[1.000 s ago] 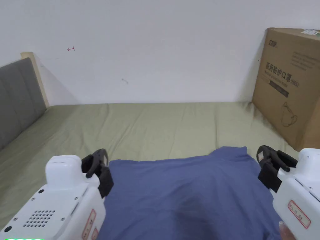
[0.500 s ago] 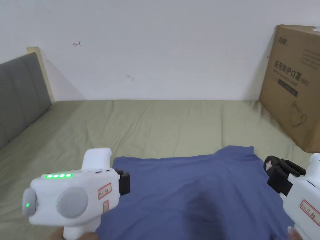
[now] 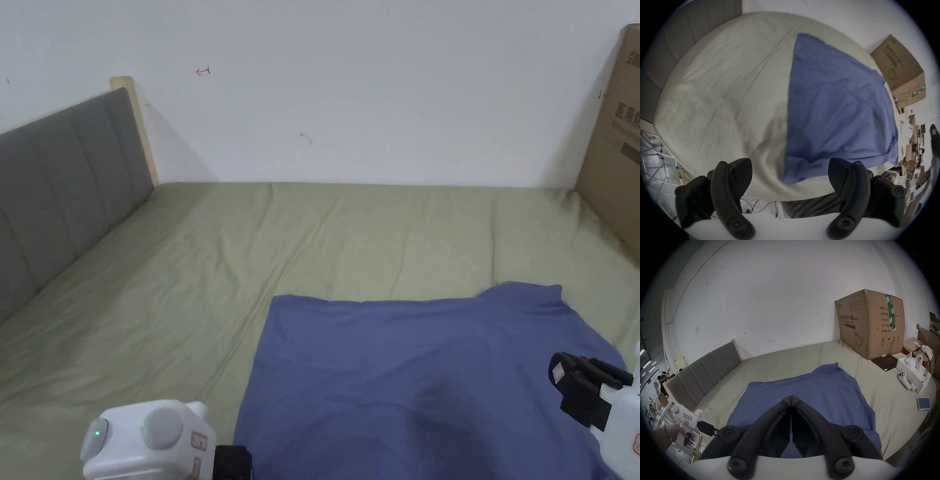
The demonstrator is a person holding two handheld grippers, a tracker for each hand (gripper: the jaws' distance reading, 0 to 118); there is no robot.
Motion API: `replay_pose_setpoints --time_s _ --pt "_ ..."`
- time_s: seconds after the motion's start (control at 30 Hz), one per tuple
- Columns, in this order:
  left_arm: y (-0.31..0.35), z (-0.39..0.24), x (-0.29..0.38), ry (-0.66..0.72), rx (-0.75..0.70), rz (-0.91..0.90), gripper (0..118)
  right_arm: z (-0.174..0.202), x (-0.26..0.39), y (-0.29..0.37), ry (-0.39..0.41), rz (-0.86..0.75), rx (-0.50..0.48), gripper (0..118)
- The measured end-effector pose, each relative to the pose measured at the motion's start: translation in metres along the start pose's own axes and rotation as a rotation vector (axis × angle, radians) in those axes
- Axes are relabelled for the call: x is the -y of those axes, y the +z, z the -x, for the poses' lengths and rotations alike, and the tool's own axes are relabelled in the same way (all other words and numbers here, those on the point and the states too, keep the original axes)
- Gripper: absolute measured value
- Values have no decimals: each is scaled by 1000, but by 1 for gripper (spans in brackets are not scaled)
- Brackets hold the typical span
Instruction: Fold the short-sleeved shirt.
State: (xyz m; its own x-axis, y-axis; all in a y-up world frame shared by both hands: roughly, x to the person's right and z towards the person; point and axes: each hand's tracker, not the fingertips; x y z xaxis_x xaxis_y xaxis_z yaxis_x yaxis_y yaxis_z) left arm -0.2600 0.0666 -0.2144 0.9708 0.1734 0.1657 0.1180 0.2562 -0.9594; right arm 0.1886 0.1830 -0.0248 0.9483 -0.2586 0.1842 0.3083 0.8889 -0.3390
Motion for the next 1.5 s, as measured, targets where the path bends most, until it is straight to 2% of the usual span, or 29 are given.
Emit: replay_pose_setpoints --time_s 0.03,0.07,0.17,0.23,0.43,0.57,0.6,0.63,0.67,0.7,0.73,0.77,0.87,0.93,1.0,1.13,1.17,1.23,1.27,1.3,1.37,1.4,1.43,1.5 --pt "-5 0 5 -32 -5 5 90 0 1 -1 2 9 -2 0" --pt "-9 -2 11 -81 12 8 74 1 1 -1 6 14 -1 0" --pt "-2 -12 31 -211 8 -112 7 0 3 -3 17 30 8 0" --pt "11 -17 43 -299 54 -209 5 -2 4 -3 10 41 16 0" --pt "51 -13 66 -274 61 -420 5 -36 3 9 -20 64 23 0" --pt "56 -17 66 -237 73 -413 5 -88 2 5 -20 229 137 1" --pt "56 -19 65 -231 71 -410 5 -102 3 3 -32 282 167 6" --pt "55 -19 66 -224 73 -410 5 -118 5 -1 -65 374 185 38" --pt "53 -19 67 -216 82 -404 5 -137 10 -5 -108 473 186 80" --pt "52 -19 67 -212 93 -394 5 -153 17 -11 -150 573 187 111" --pt "51 -21 66 -209 95 -388 5 -171 29 -13 -196 643 208 117" --pt "50 -21 67 -206 91 -384 5 -180 36 -13 -224 685 248 117" --pt "51 -25 70 -204 74 -373 5 -211 62 -16 -216 787 390 117" --pt "51 -24 71 -194 73 -362 5 -224 72 -16 -223 796 364 111" --pt "52 -25 71 -184 76 -356 5 -222 77 -21 -228 808 322 102" --pt "45 -24 70 -183 59 -337 5 -187 87 -29 -64 887 274 73" --pt "44 -24 70 -183 56 -333 5 -188 86 -29 -52 904 258 73" --pt "42 -25 71 -182 51 -326 5 -179 90 -32 16 892 292 72" --pt "44 -25 72 -181 50 -324 5 -178 90 -31 5 882 286 70" --pt "43 -25 72 -177 49 -321 5 -187 87 -27 -4 864 271 62" --pt "42 -23 73 -170 51 -317 5 -189 83 -22 -21 840 242 24" --pt "43 -22 73 -168 55 -315 5 -190 81 -20 -70 822 198 3" --pt "43 -22 73 -169 54 -315 5 -202 79 -14 -55 818 224 3" --pt "46 -22 74 -176 53 -318 5 -208 75 -6 -64 805 209 3"
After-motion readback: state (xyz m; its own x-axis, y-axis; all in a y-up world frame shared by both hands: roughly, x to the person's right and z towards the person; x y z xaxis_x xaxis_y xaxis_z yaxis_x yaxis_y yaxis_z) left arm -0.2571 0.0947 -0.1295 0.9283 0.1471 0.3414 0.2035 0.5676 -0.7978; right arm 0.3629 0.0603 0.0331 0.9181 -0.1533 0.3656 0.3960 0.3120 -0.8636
